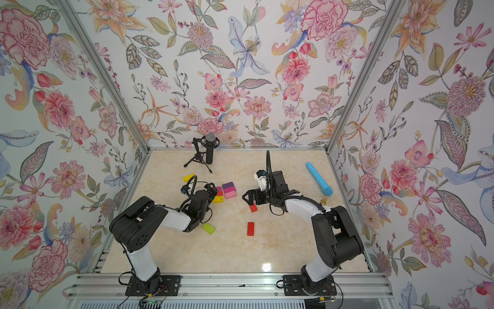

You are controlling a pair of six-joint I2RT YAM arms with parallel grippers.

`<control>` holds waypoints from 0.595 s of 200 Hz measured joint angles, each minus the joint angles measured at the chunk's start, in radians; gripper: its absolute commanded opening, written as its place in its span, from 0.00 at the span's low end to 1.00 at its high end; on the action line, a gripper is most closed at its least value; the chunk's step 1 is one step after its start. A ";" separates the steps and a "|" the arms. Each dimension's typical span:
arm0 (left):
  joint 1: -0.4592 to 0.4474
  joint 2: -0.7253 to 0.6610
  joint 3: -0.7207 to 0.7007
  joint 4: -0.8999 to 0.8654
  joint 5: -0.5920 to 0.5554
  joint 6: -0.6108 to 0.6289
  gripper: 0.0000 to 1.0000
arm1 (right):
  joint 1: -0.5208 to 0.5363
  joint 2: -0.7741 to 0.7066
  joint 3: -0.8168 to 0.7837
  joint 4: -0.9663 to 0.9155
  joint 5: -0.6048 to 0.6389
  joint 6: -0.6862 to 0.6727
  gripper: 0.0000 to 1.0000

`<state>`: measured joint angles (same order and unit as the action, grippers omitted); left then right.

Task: Assemble a piece of candy with building blocks
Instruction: Assemble the building blocks at the center of the board.

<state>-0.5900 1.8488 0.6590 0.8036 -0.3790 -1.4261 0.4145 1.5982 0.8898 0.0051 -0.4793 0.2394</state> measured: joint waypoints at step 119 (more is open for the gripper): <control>-0.015 0.095 0.135 -0.070 -0.010 -0.051 0.99 | -0.024 -0.005 -0.017 0.037 -0.026 0.023 1.00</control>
<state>-0.6052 1.9434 0.7940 0.7338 -0.3889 -1.4776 0.3908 1.5929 0.8730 0.0422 -0.5053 0.2623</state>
